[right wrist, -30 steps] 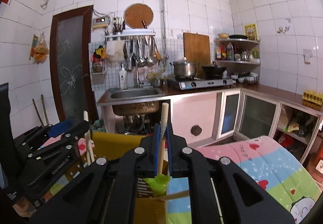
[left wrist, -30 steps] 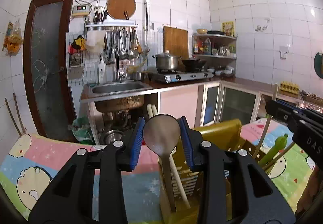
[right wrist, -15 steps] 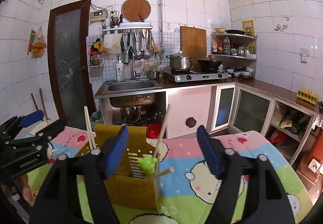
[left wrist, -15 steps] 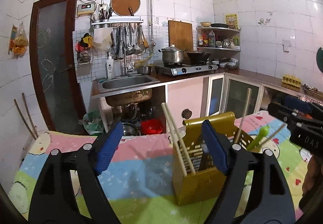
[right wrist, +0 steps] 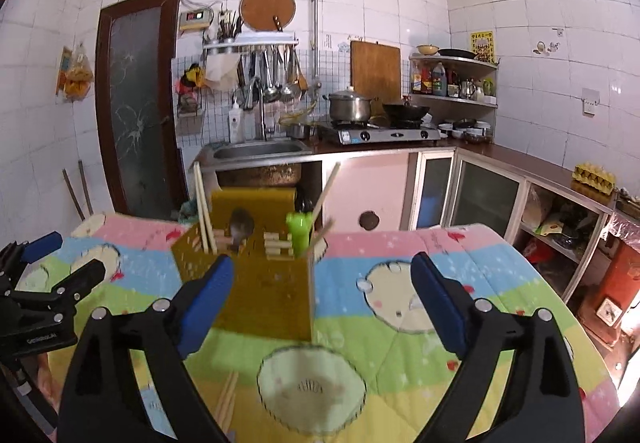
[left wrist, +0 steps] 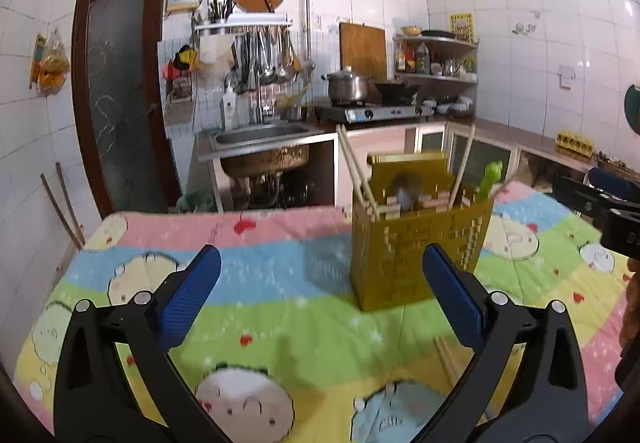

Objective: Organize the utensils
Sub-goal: 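Move to the quilt and grasp the blue-handled utensil with the right gripper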

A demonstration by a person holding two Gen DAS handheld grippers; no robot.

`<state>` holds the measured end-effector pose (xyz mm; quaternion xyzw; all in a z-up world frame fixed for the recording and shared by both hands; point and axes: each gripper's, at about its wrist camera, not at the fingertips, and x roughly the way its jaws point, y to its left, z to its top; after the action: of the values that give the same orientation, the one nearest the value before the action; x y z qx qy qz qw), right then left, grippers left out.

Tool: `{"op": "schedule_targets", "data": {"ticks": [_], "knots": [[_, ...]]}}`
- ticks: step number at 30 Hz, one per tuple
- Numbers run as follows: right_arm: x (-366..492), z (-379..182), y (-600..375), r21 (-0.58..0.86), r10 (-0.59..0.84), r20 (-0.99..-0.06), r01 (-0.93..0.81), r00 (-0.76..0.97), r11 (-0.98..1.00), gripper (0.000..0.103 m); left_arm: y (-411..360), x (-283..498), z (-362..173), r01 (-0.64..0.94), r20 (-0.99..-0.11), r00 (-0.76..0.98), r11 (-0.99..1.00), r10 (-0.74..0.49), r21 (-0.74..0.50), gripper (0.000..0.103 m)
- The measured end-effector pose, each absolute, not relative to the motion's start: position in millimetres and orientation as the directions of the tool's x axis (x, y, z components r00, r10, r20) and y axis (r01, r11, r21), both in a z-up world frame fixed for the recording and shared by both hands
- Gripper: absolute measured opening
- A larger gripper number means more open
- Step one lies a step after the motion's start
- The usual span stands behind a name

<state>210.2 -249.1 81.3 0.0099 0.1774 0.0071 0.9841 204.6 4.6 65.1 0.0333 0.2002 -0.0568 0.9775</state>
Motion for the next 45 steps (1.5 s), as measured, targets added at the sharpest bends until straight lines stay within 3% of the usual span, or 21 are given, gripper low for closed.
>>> {"op": "schedule_targets", "data": {"ticks": [7,21,31,42,45], "knots": [[182,50,-242,0.006,0.008,-0.4,-0.006,0.917,1.0,0.096,12,188,38,0.126,-0.458,0.883,0.992,-0.106,0.012,0.098],[163,-35,-228,0.056,0.076,-0.613,-0.053,0.787,0.997,0.096,14,176,-5,0.131,-0.583,0.807,0.991,-0.096,0.017,0.098],[166,-53,-214,0.021,0.058,-0.699,-0.061,0.713,0.998,0.095,10,180,-20,0.143,-0.655,0.752,0.989,-0.077,0.048,0.098],[173,-64,-198,-0.024,0.041,-0.759,-0.091,0.65,0.996,0.074,15,186,-32,0.127,-0.69,0.721,0.991,-0.063,0.043,0.098],[176,-64,-193,-0.029,0.036,-0.763,-0.09,0.646,0.996,0.06,15,191,-39,0.127,-0.716,0.694,0.992,-0.072,0.024,0.098]]}}
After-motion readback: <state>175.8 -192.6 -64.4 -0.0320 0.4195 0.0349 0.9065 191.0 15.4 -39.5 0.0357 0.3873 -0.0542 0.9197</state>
